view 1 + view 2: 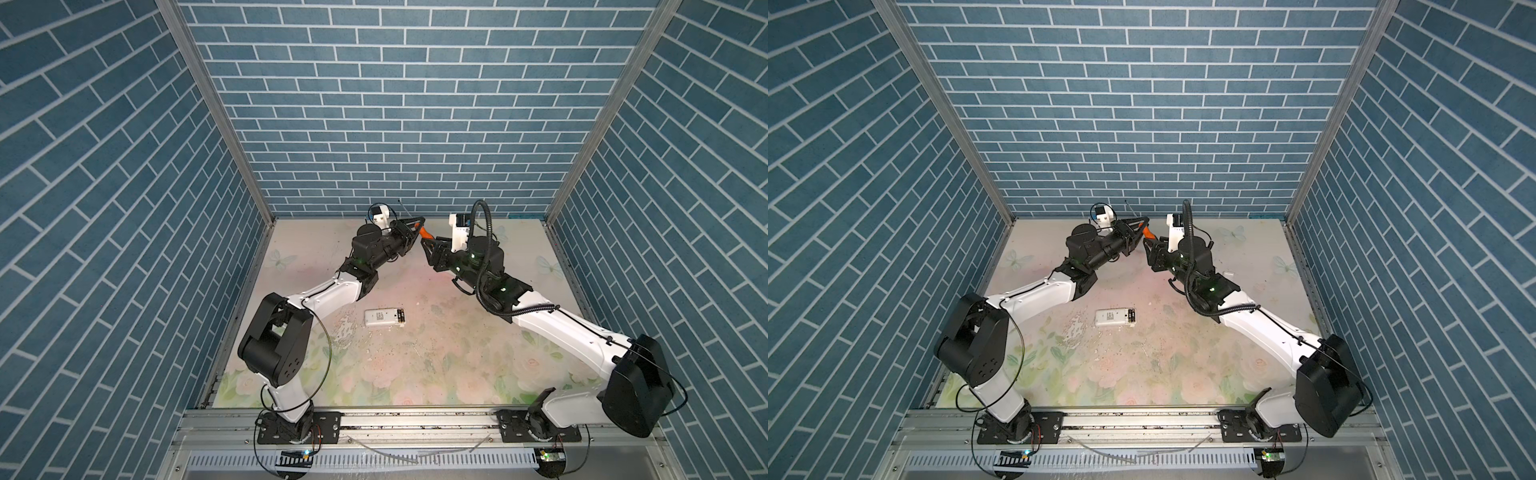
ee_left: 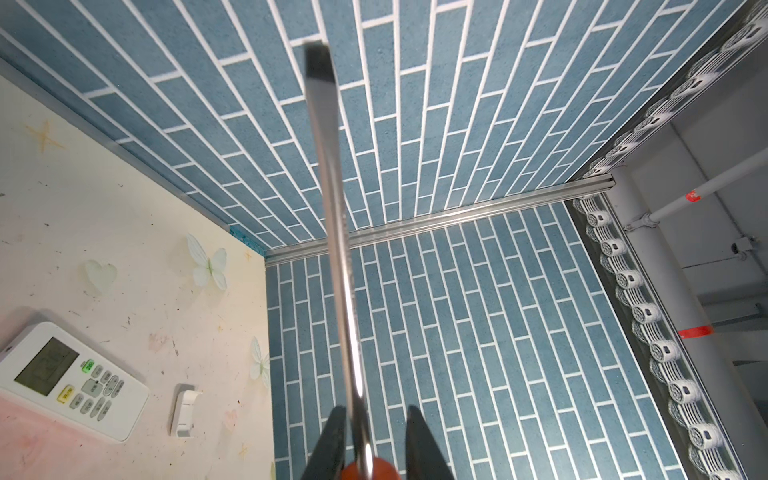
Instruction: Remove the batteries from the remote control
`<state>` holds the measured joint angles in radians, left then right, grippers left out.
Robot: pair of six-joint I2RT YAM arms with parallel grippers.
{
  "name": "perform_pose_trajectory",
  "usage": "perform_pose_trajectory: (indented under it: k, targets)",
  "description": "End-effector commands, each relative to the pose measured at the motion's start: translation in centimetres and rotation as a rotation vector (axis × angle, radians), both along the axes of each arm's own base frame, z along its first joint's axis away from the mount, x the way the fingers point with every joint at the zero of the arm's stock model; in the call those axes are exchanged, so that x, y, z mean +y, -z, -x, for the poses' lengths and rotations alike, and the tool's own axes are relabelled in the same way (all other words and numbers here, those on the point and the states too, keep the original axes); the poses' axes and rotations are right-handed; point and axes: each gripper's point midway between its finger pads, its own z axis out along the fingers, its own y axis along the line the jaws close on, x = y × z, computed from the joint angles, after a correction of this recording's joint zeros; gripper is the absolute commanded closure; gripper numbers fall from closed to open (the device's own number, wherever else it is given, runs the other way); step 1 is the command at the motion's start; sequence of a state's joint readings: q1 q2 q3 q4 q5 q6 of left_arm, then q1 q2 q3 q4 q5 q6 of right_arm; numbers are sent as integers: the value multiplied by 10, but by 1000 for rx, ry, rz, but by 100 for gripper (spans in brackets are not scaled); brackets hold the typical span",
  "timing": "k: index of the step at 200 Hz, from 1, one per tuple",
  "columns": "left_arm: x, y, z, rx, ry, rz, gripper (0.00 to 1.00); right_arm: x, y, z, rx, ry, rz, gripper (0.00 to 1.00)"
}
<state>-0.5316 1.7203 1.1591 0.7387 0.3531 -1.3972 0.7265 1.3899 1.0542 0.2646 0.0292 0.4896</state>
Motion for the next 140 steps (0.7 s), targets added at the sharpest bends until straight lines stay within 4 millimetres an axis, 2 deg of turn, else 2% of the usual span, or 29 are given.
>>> perform_pose_trajectory:
  k: [1, 75, 140]
  targets:
    - [5, -42, 6, -101, 1, 42, 100, 6, -20, -3, -44, -14, -21, 47]
    - [5, -42, 14, -100, 8, 65, 100, 21, -27, -13, -53, -38, -37, 47]
    - [0, -36, 15, -82, 22, 88, 100, 20, -36, -18, -82, -15, -60, 52]
